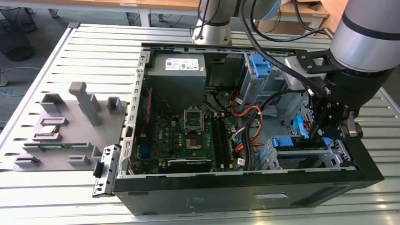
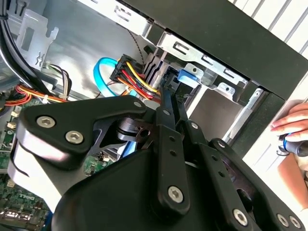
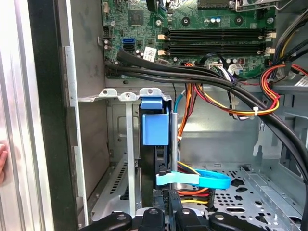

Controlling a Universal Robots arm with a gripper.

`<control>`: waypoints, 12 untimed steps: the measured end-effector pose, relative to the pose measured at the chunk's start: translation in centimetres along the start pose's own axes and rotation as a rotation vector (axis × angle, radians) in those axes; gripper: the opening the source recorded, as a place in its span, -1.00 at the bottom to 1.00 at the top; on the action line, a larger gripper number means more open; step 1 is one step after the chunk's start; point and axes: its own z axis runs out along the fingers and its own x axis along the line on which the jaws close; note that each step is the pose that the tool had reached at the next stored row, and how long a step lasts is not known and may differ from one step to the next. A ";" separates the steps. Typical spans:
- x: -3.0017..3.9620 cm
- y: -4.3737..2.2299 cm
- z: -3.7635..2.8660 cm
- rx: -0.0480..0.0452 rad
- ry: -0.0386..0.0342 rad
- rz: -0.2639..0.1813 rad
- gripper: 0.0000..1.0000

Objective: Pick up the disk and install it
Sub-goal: 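Insert the second disk wire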

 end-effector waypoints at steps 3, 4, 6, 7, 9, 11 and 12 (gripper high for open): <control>0.14 0.00 0.00 -0.0001 -0.0021 0.001 -0.67; 0.21 0.00 0.00 -0.0001 -0.0020 0.001 -0.67; 0.35 0.00 0.01 -0.0001 -0.0039 0.001 -0.67; 0.41 -0.01 0.01 -0.0002 -0.0068 0.002 -0.67; 0.51 -0.01 0.01 -0.0003 -0.0162 0.003 -0.67; 0.62 -0.01 0.02 -0.0004 -0.0222 0.005 -0.67; 0.66 -0.01 0.02 -0.0005 -0.0250 0.005 -0.67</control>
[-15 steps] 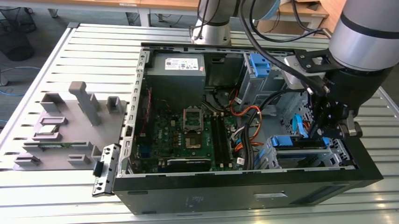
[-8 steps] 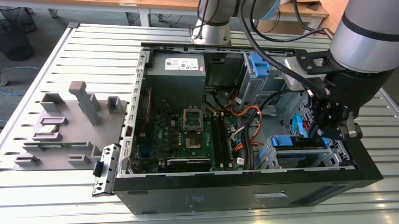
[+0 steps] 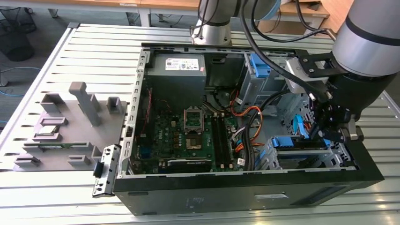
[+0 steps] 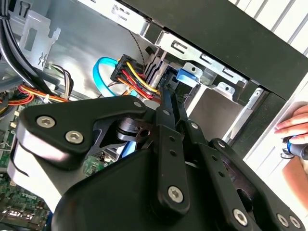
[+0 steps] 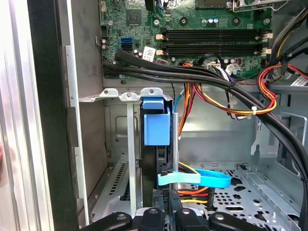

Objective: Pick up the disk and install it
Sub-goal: 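Insert the second disk wire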

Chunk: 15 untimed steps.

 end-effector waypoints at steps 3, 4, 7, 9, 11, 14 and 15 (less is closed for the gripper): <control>0.12 0.00 0.00 -0.0001 -0.0113 0.002 -0.67; 0.16 0.00 0.00 -0.0002 -0.0137 0.003 -0.67; 0.27 0.00 0.01 -0.0002 -0.0172 0.003 -0.67; 0.34 0.00 0.02 -0.0002 -0.0203 0.004 -0.67; 0.41 0.00 0.03 -0.0003 -0.0235 0.004 -0.67; 0.47 0.00 0.03 -0.0003 -0.0242 0.005 -0.67; 0.48 0.00 0.03 -0.0003 -0.0242 0.005 -0.67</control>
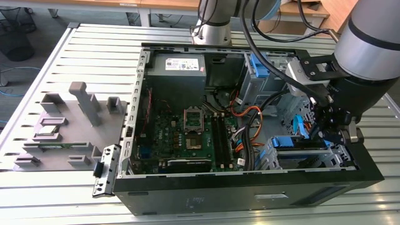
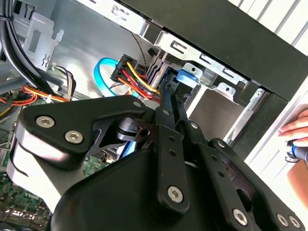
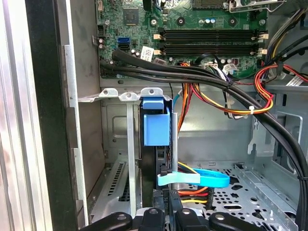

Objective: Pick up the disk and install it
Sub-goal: 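Insert the second disk wire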

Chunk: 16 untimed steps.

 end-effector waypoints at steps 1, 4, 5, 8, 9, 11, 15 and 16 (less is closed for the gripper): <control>0.01 0.00 0.00 0.0000 0.0000 0.000 -0.67; 0.02 0.00 0.00 0.0000 -0.0002 0.000 -0.67; 0.02 0.00 -0.01 0.0000 -0.0003 0.000 -0.67; 0.02 -0.01 -0.07 0.0000 -0.0016 0.001 -0.67; 0.02 -0.02 -0.10 0.0000 -0.0017 0.001 -0.67; 0.02 -0.03 -0.15 0.0000 -0.0024 0.001 -0.67; 0.04 -0.04 -0.19 -0.0001 -0.0085 0.002 -0.67; 0.07 -0.04 -0.20 -0.0002 -0.0118 0.003 -0.67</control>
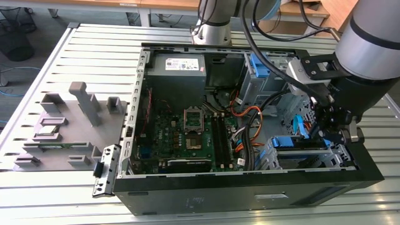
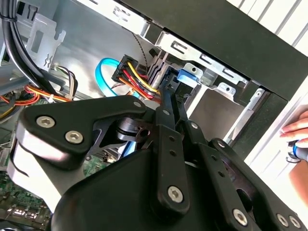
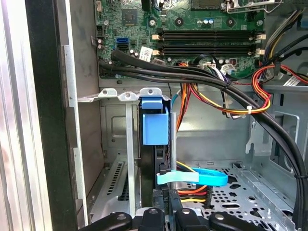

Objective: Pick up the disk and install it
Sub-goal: 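Insert the second disk wire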

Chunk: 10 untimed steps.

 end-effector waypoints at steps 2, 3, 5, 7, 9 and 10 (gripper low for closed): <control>0.07 0.00 0.00 -0.0002 -0.0098 0.002 -0.67; 0.10 0.00 0.01 -0.0002 -0.0146 0.003 -0.67; 0.20 0.00 0.00 -0.0003 -0.0176 0.003 -0.67; 0.32 0.00 0.00 -0.0003 -0.0194 0.004 -0.67; 0.45 -0.01 -0.01 -0.0004 -0.0242 0.005 -0.67; 0.51 -0.01 0.00 -0.0005 -0.0269 0.005 -0.67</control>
